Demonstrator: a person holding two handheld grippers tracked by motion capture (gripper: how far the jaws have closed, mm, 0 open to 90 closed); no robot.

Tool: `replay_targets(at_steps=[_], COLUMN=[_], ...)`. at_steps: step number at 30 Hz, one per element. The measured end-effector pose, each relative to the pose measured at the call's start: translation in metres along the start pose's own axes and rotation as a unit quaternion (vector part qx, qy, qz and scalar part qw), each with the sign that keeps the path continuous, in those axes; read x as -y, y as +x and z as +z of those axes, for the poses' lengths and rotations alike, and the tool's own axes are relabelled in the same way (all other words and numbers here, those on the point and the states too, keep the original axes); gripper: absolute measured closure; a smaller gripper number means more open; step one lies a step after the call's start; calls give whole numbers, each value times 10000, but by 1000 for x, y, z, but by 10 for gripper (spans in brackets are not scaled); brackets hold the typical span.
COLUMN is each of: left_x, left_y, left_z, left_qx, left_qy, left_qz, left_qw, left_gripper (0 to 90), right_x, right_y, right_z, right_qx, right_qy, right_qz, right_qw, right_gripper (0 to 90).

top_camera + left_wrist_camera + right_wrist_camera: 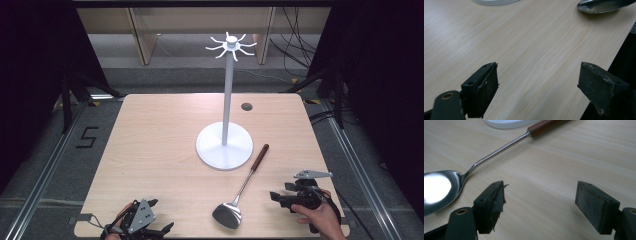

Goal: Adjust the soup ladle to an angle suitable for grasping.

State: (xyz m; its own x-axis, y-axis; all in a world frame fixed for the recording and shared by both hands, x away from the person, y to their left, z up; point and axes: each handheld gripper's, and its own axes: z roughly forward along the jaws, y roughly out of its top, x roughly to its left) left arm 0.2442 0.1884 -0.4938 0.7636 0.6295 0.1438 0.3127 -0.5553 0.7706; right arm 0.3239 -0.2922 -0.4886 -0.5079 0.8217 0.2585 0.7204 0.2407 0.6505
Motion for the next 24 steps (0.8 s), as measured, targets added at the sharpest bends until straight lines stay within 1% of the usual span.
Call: replay_targets(at_steps=[1,2,3,5,6,7,8,9,10,11,12,13,14,15,16,17,18,19,20,21,22,23,24], left_x=[0,0,0,0,0,1,0,0,0,1,1,1,1,0,0,0,1,1,1,1,1,1,1], left_y=[0,0,0,0,-1,-1,-1,0,1,-1,-1,-1,-1,0,0,-1,-1,0,0,0,0,1,1], left_z=[0,0,0,0,1,1,1,1,1,3,2,3,3,2,3,3,3,3,3,3,3,3,3], left_qx=[13,35,-13,-6,10,25,55,81,-1,-3,6,13,12,14,10,7,4,-7,-7,-5,-10,2,4], left_qy=[10,26,2,-15,-13,21,22,48,37,-62,-30,3,-53,4,-9,-29,-11,20,-11,-32,-40,-41,-30], left_qz=[-28,-15,-4,8,-47,-96,-43,-6,24,-79,-58,-78,-97,-47,-59,-84,-82,-73,-89,-142,-147,-55,-101], left_qw=[10000,10000,10000,10000,10000,9999,10000,10000,10000,9999,10000,10000,9999,10000,10000,10000,10000,10000,10000,9999,9999,10000,9999], left_gripper=[155,155,155,155,155,155,155,155,155,155,155,155,155,155,155,155,155,155,155,155,155,155,155], right_x=[0,-1,-1,-1,-1,-1,-2,-2,-3,-4,-5,-7,-8,-11,-13,-14,-17,-20,-22,-25,-27,-29,-31], right_y=[0,0,0,1,1,0,0,2,2,0,3,-1,0,-1,-1,3,0,0,0,0,1,0,1], right_z=[0,-1,0,0,-1,0,-1,0,1,1,2,3,3,3,4,5,7,7,9,10,12,13,15], right_qx=[19,17,1,4,11,28,58,61,61,83,58,92,74,44,8,26,67,109,104,153,105,128,151], right_qy=[12,7,-18,19,41,-9,38,41,47,18,34,14,47,70,13,-5,-77,-67,-92,-24,-37,14,-2], right_qz=[18,41,42,81,107,44,72,205,179,42,249,25,88,51,65,263,69,55,48,94,73,-23,-37], right_qw=[10000,10000,10000,10000,9999,10000,9999,9998,9998,10000,9997,10000,9999,10000,10000,9997,9999,9999,9999,9998,9999,9999,9999], right_gripper=[246,246,247,248,249,250,250,251,251,253,253,253,253,257,260,260,260,260,260,260,261,263,270])
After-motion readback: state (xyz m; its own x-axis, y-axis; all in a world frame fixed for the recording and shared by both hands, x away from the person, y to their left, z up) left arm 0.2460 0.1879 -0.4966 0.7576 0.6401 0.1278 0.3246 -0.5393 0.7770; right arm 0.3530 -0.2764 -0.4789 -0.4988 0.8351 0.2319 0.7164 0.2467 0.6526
